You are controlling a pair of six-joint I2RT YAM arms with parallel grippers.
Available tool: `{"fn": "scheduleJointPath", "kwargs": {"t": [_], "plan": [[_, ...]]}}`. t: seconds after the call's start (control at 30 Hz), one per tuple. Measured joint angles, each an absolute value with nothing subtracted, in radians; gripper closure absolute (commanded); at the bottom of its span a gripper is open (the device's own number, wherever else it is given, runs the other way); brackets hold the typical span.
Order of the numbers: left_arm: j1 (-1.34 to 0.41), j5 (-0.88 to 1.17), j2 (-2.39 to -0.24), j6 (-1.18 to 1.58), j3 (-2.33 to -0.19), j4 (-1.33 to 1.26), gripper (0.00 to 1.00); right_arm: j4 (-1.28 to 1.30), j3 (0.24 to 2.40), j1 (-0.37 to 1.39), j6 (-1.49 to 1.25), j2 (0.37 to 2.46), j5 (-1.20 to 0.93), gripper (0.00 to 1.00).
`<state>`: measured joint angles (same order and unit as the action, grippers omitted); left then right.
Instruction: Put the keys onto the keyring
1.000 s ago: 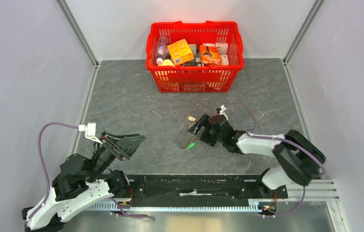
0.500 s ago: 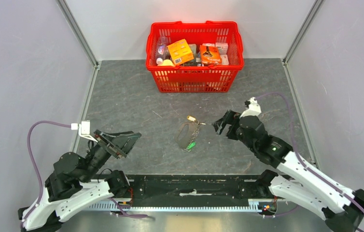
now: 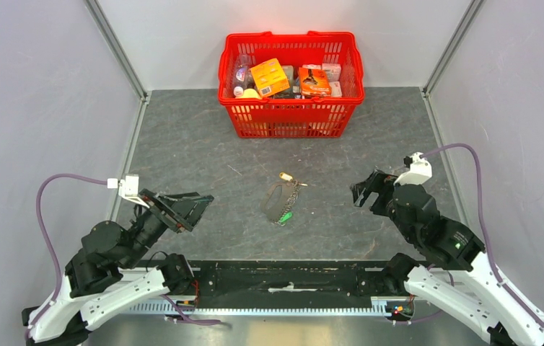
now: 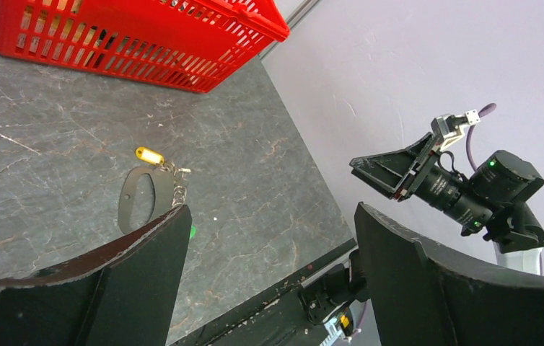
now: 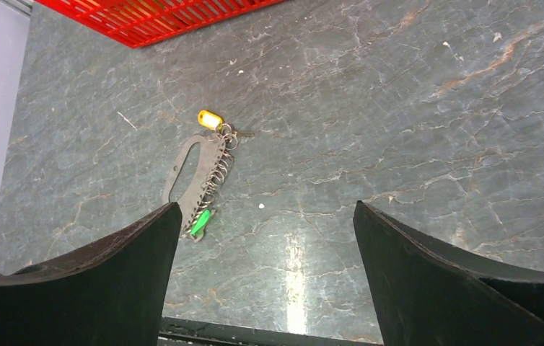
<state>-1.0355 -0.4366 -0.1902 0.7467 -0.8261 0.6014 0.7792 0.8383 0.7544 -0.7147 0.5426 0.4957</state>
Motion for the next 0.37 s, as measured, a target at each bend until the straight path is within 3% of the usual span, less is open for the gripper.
{"fn": "scheduleJointPath", "kwargs": {"t": [0.37], "plan": [[-1.036, -0.436, -0.19, 0.746, -0.826, 0.601, 0.09, 0.849, 0.864, 0.754, -0.701, 0.567, 0.496, 0.03]]}}
